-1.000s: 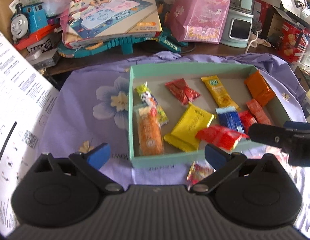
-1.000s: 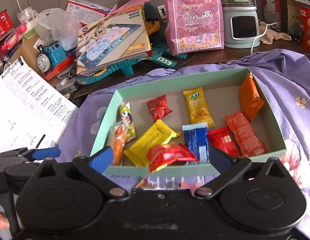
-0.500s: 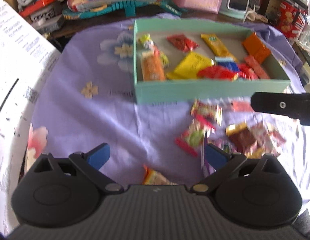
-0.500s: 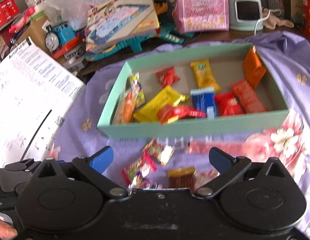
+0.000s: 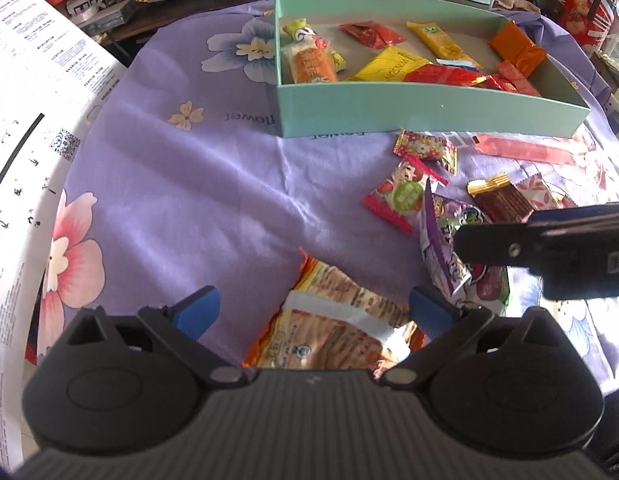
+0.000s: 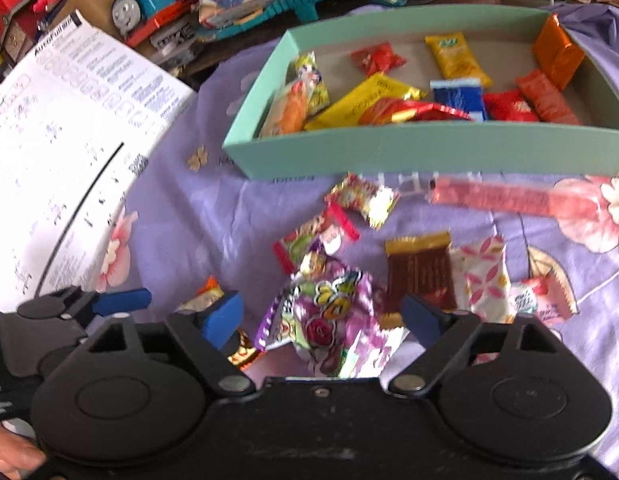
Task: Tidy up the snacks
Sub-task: 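Move left gripper to striped snack bag while right gripper approaches purple grape bag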
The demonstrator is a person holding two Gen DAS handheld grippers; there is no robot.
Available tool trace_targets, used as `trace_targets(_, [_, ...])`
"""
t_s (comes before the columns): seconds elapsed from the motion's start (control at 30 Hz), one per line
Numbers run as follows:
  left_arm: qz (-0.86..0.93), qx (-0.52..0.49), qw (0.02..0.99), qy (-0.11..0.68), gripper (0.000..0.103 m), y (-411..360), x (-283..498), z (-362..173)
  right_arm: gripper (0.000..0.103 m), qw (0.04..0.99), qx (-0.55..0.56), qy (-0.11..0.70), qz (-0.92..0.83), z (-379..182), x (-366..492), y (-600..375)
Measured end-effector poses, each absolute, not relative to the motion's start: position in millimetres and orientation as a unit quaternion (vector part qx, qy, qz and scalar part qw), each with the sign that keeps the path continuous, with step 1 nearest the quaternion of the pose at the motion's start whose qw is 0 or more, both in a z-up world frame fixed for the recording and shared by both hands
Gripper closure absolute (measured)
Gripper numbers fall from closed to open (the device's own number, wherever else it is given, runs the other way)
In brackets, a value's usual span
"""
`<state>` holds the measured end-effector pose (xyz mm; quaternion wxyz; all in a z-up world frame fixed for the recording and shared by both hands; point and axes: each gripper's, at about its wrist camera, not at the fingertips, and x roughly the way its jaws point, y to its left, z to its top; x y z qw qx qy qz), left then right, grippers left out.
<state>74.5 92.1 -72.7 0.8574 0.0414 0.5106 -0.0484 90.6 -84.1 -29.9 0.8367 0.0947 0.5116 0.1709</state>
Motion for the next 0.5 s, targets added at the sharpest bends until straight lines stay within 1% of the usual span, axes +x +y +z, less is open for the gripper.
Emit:
trace_targets(0.07, [-0.051,0.042,0.857,0.511,0.0,94,70,-75,0.018,0.833,0.094,0.518,0.172,-34,90,-83])
trace_targets(0.33, [-0.05,0.029,0.857,0.512,0.0,114,62,-81,0.018,0.81,0.11,0.549,0.175,-47,89,-81])
trace_targets(0.5, [-0.033,0.021,0.858,0.513,0.0,131,65,-82,0.018,0.804,0.116,0.546,0.206,-44,89,-69])
